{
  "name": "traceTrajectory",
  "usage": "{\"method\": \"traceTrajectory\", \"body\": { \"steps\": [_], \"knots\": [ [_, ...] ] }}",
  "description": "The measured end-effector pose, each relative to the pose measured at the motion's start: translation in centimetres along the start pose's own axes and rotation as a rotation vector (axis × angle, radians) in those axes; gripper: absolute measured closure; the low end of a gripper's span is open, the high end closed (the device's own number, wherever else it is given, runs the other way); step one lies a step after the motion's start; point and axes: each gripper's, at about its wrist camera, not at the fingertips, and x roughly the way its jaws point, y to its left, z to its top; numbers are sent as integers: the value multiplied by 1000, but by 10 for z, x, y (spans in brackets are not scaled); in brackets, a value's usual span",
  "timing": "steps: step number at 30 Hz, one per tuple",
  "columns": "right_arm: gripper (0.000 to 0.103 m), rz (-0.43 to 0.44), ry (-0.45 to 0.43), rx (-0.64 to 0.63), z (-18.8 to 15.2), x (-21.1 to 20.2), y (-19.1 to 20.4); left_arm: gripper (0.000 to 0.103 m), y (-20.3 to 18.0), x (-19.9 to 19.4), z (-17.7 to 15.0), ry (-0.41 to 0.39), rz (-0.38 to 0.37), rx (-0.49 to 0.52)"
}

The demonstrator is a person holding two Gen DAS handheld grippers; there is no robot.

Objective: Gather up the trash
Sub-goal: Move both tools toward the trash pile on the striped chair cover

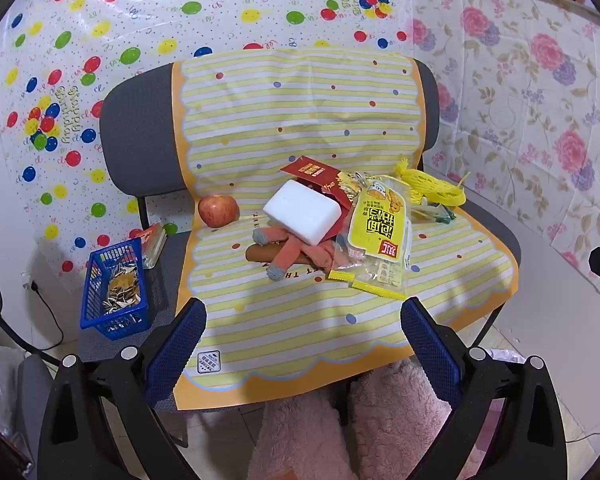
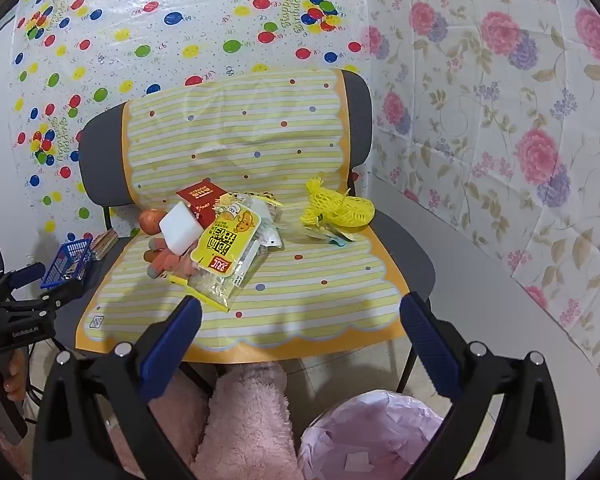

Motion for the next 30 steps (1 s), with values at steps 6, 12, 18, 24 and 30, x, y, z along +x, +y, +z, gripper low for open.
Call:
{"method": "traceTrajectory", "body": {
  "steps": [6, 12, 18, 24, 30],
  "knots": [
    [6, 6, -7, -4, -2, 0, -2, 7, 0, 0, 0, -1, 0, 1],
    [6, 4, -6, 1, 0, 1, -1, 7, 0, 1, -1, -1, 0, 0],
    [6, 3, -5, -1, -1, 2, -1, 7, 0, 0, -1, -1, 0, 2],
    [6, 5, -7, 1, -4, 8, -1, 7, 0, -1, -1, 1, -2, 1],
    [6, 9, -14, 1, -2, 6, 0, 7, 1, 0, -2, 1, -3, 1]
  ]
}}
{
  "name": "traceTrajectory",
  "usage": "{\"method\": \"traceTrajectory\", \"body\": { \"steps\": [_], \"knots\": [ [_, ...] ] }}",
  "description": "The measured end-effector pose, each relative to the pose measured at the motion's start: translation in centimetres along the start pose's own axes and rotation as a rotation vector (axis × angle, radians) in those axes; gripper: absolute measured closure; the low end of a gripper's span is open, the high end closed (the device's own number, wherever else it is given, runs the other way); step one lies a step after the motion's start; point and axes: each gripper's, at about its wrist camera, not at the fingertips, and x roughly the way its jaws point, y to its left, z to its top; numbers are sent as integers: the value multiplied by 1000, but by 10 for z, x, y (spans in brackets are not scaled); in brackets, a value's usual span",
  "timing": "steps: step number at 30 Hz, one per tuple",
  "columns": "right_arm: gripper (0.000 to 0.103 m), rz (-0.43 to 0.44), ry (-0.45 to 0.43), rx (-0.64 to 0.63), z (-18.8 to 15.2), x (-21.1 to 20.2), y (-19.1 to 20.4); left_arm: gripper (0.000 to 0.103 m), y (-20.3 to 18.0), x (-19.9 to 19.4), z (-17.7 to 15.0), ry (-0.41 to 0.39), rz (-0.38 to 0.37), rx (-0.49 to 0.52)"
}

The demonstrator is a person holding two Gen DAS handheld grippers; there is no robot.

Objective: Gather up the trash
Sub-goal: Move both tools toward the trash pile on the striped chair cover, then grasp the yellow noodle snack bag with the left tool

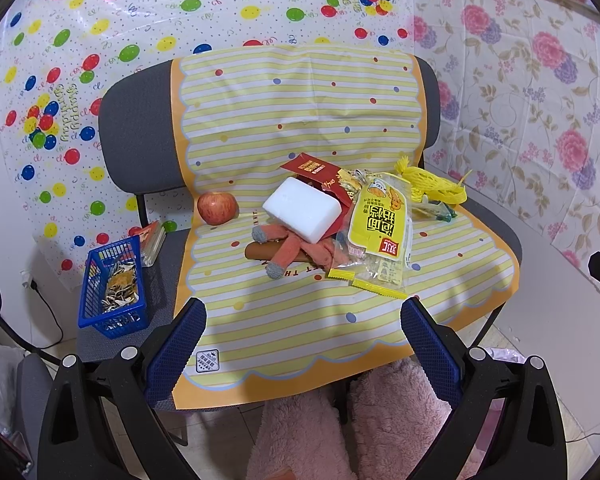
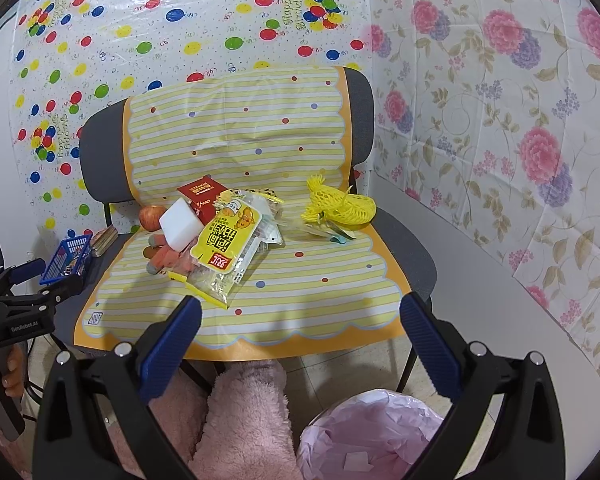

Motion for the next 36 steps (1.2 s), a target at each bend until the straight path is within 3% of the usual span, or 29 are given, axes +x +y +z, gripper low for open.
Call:
{"method": "traceTrajectory", "body": {
  "steps": [4, 5, 9, 10, 19, 21, 29, 36],
  "knots": [
    [6, -6, 0, -5, 0, 9, 0, 7, 2, 5, -4, 4, -23, -6],
    [6, 7, -59, 7, 1, 6, -1, 7, 2, 8, -5, 9, -29, -5],
    [6, 35, -66, 13, 1, 17, -7, 7, 0, 33, -7, 56, -59, 5],
    [6, 25, -27, 4, 0, 22, -8, 7, -1, 39, -7, 65, -67, 9],
    [6, -21, 9, 9, 1, 57, -30, 8, -36, 92, -2, 133, -145, 90],
    [6, -13, -16, 10, 3, 64, -35, 8, -45, 105, 4, 134, -156, 107],
    [6, -3, 6, 41, 9, 93, -53, 8, -76, 157, 23, 152, -121, 154],
    [6, 3, 44, 44, 5, 107, -63, 8, -87, 210, 24, 220, -77, 171]
  ]
}}
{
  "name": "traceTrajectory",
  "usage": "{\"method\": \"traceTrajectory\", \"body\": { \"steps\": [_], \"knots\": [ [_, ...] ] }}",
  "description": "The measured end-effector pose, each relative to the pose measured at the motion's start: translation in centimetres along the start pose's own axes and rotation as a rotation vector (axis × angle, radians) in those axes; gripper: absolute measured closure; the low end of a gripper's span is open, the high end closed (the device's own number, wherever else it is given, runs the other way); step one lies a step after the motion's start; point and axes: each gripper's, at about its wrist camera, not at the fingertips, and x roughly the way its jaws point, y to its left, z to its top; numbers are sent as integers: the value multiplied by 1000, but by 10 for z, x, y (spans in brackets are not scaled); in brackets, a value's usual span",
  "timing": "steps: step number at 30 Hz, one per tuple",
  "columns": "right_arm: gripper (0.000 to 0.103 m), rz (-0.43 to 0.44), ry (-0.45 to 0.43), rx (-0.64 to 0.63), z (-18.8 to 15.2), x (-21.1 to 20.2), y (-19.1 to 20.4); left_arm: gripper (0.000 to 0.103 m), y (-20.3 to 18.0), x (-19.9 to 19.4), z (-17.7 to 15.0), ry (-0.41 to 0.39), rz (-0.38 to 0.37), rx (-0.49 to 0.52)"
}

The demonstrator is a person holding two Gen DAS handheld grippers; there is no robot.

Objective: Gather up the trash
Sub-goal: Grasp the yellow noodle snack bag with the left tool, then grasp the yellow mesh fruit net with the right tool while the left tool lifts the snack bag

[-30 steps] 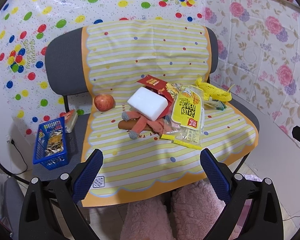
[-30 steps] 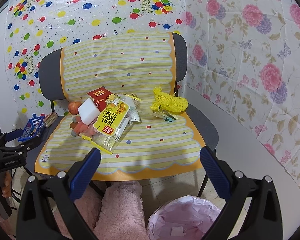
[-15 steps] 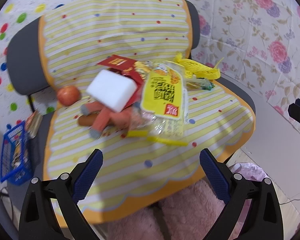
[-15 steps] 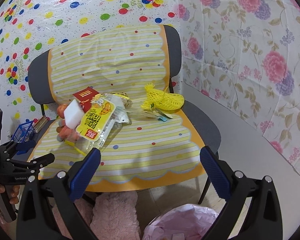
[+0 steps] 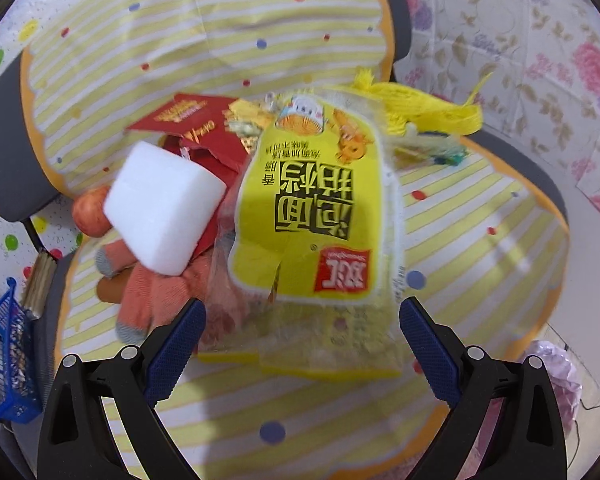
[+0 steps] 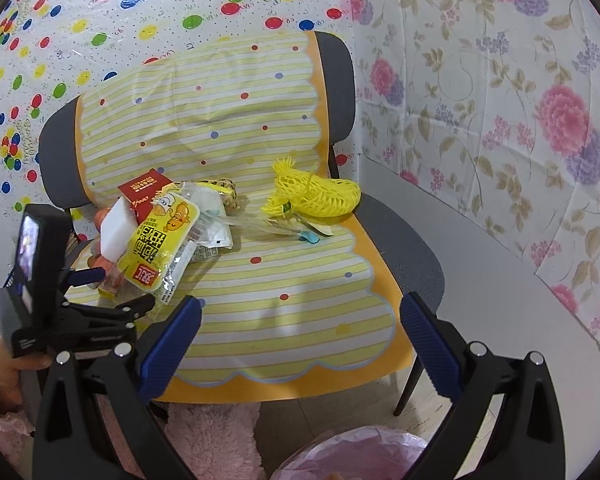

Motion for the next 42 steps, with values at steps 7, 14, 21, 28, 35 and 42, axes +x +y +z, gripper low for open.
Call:
{"method": "traceTrajectory", "body": {
  "steps": [7, 14, 21, 28, 35, 42],
  "knots": [
    [6, 12, 29, 15, -4, 9, -5, 17, 3, 18, 1, 3, -57, 6],
    [6, 22, 65, 25, -9, 14, -3, 82, 4, 10, -7, -18, -82, 19],
    [6, 12, 86, 12, -13, 19, -1, 88, 18, -14, -8, -68, -118, -37],
    [6, 16, 110, 31, -16, 24, -2, 95, 39, -58, -3, -162, -146, -122],
    [6, 64, 87, 102, -12, 35, -11, 95, 76, -94, -7, -245, -131, -277],
    [38, 51, 14, 62, 35, 67, -12, 95, 94, -106, 11, -336, -73, -355]
  ]
}}
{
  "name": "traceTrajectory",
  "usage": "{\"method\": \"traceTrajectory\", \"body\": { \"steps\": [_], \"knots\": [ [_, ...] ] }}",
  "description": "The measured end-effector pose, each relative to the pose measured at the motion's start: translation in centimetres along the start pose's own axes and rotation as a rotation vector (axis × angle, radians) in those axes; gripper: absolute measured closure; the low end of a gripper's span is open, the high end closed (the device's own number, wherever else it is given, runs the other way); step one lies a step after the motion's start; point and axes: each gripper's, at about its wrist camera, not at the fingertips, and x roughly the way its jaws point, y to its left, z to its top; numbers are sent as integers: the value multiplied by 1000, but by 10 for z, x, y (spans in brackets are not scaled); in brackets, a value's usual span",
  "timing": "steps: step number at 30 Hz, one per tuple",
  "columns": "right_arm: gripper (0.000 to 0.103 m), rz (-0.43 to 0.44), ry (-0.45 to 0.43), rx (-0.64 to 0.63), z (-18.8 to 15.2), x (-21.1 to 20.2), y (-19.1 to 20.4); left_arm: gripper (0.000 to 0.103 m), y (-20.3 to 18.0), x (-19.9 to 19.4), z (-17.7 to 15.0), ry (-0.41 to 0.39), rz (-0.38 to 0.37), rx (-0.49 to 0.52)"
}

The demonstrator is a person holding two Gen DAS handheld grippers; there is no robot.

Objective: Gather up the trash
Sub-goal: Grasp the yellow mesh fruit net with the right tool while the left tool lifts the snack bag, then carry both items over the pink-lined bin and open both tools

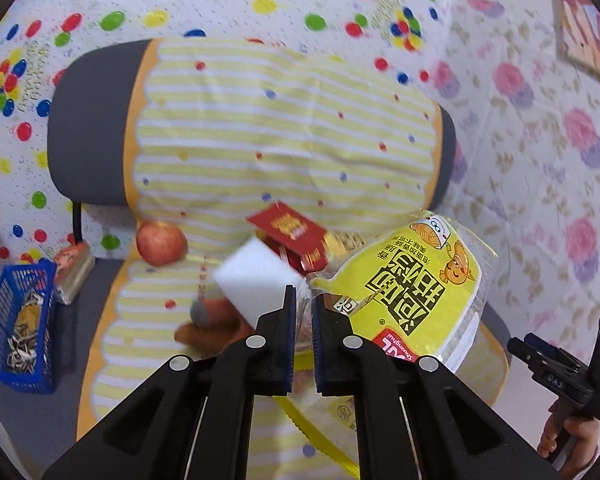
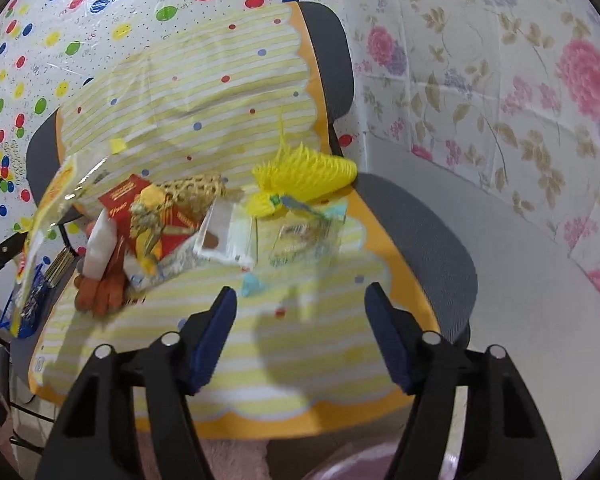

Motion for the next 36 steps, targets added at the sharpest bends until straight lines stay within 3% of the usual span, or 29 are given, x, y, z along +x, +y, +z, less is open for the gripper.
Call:
{"method": "traceTrajectory", "body": {
  "steps": [6, 15, 16, 17, 18, 19, 22, 26, 31, 36],
  "knots": [
    [38, -23, -31, -8, 47, 37, -1, 95, 4, 23, 18, -12, 9, -31],
    [34, -44, 53, 165, 87, 117, -15, 95, -8, 60, 33, -3, -4, -11],
    [42, -37, 63, 174, 88, 124, -15, 95, -9, 63, 33, 0, -6, -8],
    [62, -43, 83, 179, 89, 132, -15, 95, -9, 67, 33, 4, -8, -5],
    [72, -49, 99, 180, 89, 138, -14, 95, -9, 70, 33, 6, -9, -4],
    [91, -41, 104, 182, 89, 143, -13, 95, -8, 72, 33, 8, -9, -4],
    [95, -66, 52, 131, 97, 146, -4, 95, -3, 79, 32, 19, -3, -14],
    [96, -51, -51, 98, 119, 130, 6, 95, 3, 77, 35, 15, 3, -31],
    [96, -21, -248, 56, 148, 49, 20, 95, 6, 47, 46, -43, -5, -32],
    [96, 12, -287, 20, 143, -30, 31, 95, -1, 5, 45, -90, -37, -12]
  ]
}}
